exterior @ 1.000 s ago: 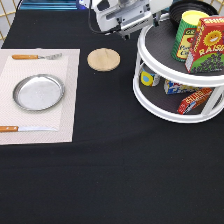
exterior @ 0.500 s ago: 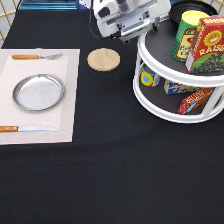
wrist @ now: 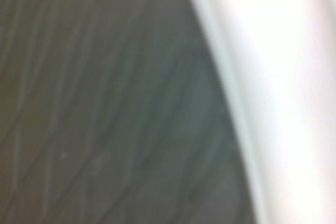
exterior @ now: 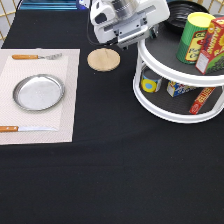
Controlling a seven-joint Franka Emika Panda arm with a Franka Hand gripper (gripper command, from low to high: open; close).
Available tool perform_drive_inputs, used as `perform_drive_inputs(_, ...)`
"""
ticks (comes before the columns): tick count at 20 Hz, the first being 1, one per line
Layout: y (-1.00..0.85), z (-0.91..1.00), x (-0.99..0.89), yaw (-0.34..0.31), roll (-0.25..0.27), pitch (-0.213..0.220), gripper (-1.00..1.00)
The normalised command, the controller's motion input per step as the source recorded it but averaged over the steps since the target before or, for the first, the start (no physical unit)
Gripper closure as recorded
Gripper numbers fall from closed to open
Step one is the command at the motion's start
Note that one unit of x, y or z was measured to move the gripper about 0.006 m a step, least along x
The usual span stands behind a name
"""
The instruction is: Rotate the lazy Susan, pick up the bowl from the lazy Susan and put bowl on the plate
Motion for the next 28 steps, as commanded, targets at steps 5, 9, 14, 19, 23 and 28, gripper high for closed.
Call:
perform_drive_inputs(5,-0.08,0.05,0.75,0.081,0.0,0.038,-1.0)
perform_drive_inputs(9,0.11,0.11,0.66,0.093,0.0,0.086,-1.0)
perform_drive_inputs(14,0.3,0.05,0.56,0.103,-0.011,0.081,-1.0)
perform_drive_inputs(19,0.25,0.09,0.45,0.091,-0.009,0.078,-1.0)
perform_drive_inputs(23,-0.1,0.69,0.01,0.066,-0.009,0.016,-1.0)
perform_drive_inputs(28,-0.13,0.98,-0.2,0.034,-0.016,-0.049,-1.0)
